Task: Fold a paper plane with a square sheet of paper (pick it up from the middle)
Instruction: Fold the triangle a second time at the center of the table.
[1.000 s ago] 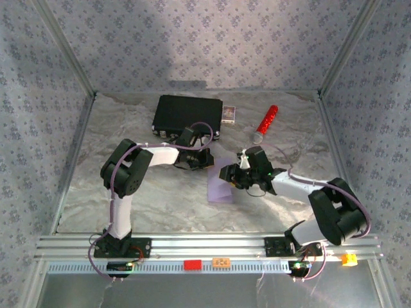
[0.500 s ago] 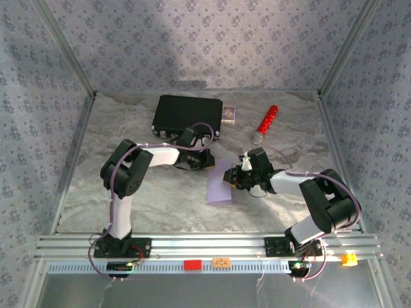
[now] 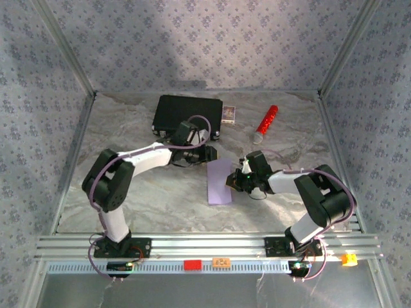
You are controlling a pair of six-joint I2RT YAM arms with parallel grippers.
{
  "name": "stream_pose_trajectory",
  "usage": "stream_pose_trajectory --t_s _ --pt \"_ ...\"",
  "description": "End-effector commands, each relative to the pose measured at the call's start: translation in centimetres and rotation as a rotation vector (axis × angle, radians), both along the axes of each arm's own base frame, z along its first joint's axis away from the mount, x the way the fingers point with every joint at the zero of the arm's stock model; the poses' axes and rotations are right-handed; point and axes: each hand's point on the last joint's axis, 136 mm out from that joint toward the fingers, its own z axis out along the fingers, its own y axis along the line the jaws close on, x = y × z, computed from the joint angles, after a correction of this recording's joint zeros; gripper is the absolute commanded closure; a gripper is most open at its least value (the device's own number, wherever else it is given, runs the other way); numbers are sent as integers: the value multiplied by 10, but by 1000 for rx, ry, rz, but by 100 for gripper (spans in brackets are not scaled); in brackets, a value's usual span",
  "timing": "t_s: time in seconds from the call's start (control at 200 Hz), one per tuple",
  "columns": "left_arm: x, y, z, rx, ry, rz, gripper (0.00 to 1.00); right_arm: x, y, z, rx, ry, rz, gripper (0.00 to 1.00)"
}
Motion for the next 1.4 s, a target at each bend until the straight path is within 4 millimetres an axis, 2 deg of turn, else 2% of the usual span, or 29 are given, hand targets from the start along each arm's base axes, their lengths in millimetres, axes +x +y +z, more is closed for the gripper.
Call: stream_pose_trajectory --t_s 0.0,0.35,0.575,0.67,0.934,1.144,1.229,1.394 --pt "-9 11 3 43 -42 -1 64 6 -1 1 -36 -14 -22 89" --pt "-32 23 13 40 -138 -20 66 20 -5 20 9 -45 -52 90" --pt "-44 29 13 61 -205 -15 70 24 1 23 40 -35 -21 89" --pt "-51 28 15 73 -261 -34 71 24 4 25 58 -30 -18 86" --pt "-79 10 18 113 -349 -215 68 24 5 25 68 -25 -11 83" --pt "-107 -14 7 266 -508 -341 60 25 4 27 74 -25 -16 82" --pt "-115 -24 3 338 -578 -372 55 25 5 28 83 -26 -14 82" --pt "-130 -42 -8 481 -703 -444 51 26 6 31 95 -24 -17 82"
